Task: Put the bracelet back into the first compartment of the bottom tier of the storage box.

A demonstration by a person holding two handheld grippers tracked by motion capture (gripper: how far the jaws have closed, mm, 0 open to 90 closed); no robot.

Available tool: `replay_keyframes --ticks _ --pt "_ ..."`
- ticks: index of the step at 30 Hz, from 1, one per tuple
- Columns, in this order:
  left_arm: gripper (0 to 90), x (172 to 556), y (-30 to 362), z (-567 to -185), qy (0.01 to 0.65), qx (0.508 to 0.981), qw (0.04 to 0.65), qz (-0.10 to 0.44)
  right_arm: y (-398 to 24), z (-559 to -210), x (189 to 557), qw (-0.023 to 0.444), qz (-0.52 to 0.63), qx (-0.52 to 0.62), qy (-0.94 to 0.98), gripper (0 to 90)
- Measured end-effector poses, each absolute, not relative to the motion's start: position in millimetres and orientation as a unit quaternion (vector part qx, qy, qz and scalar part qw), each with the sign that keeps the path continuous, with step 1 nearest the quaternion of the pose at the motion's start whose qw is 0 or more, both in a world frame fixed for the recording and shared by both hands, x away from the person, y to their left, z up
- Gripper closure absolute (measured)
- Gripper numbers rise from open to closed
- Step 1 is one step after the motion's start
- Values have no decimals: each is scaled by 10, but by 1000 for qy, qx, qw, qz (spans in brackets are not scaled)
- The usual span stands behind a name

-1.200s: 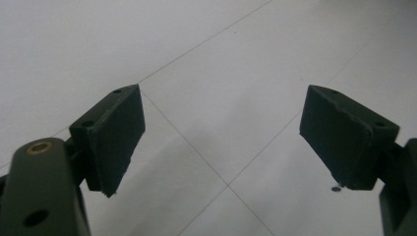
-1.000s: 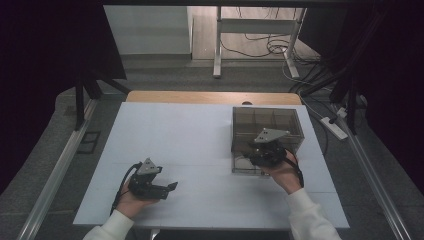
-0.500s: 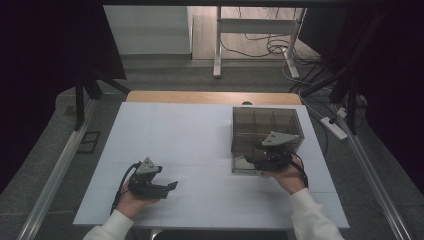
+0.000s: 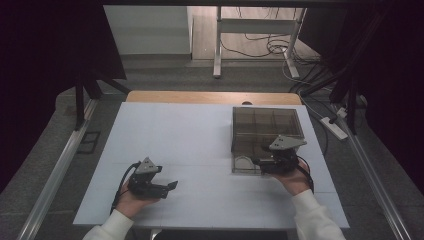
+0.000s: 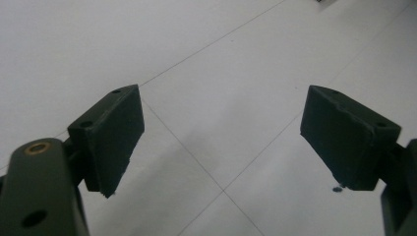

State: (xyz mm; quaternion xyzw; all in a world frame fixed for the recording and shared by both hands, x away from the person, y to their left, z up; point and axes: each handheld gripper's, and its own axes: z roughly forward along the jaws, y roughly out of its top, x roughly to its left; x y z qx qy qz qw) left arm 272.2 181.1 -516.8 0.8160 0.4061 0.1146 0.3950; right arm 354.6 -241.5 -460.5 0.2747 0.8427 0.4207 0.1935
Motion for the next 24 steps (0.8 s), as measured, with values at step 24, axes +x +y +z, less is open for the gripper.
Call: replay_keyframes --ticks 24 --pt "164 2769 1802 -5158 403 817 395 114 -3052 -4762 3100 208 434 319 816 343"
